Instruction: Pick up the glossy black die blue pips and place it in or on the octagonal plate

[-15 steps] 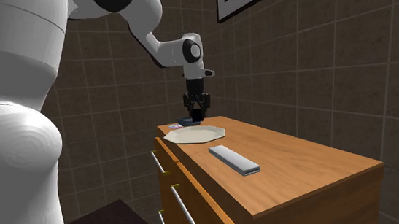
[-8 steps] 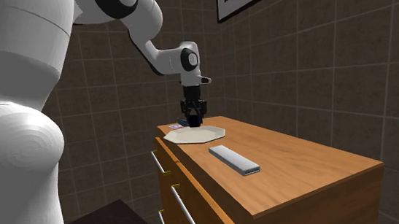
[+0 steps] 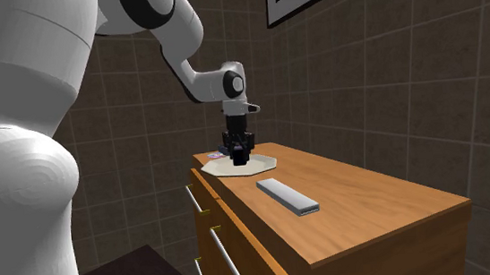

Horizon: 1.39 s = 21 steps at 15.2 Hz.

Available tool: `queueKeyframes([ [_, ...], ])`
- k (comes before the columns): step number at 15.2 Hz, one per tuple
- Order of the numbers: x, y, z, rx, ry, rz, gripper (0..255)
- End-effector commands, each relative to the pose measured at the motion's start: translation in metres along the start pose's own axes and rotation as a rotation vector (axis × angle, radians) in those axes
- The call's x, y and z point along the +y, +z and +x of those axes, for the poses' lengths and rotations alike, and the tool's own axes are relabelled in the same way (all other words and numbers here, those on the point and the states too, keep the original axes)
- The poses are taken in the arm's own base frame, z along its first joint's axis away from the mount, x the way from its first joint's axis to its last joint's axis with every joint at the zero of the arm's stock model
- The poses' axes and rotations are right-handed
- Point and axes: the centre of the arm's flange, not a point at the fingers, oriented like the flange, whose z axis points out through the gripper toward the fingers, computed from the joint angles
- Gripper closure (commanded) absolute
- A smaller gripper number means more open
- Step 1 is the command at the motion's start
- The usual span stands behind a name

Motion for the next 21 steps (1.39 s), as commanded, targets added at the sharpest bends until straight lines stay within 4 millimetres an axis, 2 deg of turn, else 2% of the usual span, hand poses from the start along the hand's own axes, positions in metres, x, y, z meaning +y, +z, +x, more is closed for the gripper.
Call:
queueKeyframes([
  [1, 0.0, 0.001, 0.0, 0.001, 0.0, 0.0, 255],
  [6, 0.0, 0.001, 0.0, 0.001, 0.0, 0.0, 255],
  [7, 0.0, 0.001, 0.0, 0.001, 0.0, 0.0, 0],
  [12, 0.0, 0.001, 0.0, 0.001, 0.0, 0.0, 0],
  [16, 0.0, -0.049, 0.0, 0.001, 0.0, 0.0, 0],
  [21, 0.0, -0.049, 0.0, 0.001, 0.0, 0.0, 0],
])
